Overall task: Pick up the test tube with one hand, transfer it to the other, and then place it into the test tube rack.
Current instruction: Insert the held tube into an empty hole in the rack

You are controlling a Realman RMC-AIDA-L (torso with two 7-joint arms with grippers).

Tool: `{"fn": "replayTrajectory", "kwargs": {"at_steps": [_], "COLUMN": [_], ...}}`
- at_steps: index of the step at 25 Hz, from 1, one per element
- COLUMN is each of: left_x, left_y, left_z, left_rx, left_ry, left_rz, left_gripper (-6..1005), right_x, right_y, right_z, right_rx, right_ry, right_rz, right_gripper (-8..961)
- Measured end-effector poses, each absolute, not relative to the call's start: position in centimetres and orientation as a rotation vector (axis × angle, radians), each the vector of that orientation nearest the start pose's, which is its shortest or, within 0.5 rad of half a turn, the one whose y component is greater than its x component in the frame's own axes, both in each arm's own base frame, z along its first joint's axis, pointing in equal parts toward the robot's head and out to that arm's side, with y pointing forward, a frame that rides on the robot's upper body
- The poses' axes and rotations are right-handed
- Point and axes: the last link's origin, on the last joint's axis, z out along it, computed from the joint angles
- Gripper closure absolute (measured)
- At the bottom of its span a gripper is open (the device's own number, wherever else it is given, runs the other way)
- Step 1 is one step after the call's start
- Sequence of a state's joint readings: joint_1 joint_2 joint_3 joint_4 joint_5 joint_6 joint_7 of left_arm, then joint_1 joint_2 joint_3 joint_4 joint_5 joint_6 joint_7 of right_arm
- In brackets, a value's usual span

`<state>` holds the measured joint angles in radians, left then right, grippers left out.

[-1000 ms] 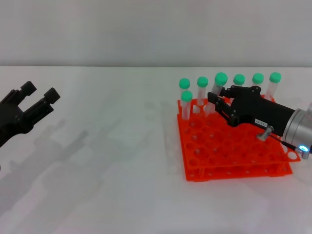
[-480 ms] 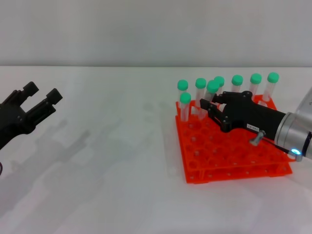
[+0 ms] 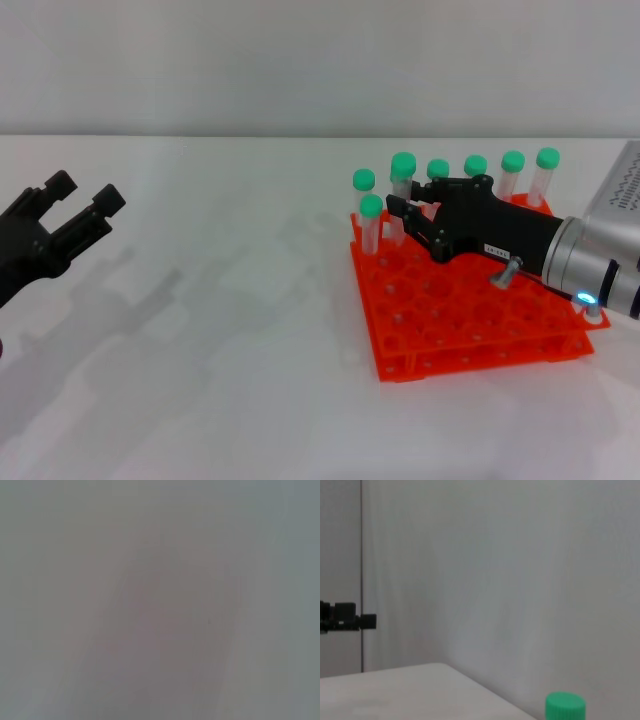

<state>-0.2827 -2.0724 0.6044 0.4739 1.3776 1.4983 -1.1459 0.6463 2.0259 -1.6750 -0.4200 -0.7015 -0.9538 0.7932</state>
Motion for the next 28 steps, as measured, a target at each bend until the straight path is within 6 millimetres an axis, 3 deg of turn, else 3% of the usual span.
{"fn": "replayTrajectory", "kwargs": {"at_steps": [16,28], "left_x": [-33.05,-32.8], "left_y": [29.37,29.7], "left_z": [5.06,5.0], "left_rx": [-1.935,-1.936], "left_ry": [-0.753,-0.751], "left_rz": [-1.116,-1.121], "left_gripper": [119,118], "right_x": [20.09,20.2], "right_y": [38.79,38.64], "right_z": [-5.09,-5.97], "right_rx": [-2.392,-2.42], "right_ry": [0.249,0.252], "right_rz": [0.806,0.764], "right_gripper": [657,647]}}
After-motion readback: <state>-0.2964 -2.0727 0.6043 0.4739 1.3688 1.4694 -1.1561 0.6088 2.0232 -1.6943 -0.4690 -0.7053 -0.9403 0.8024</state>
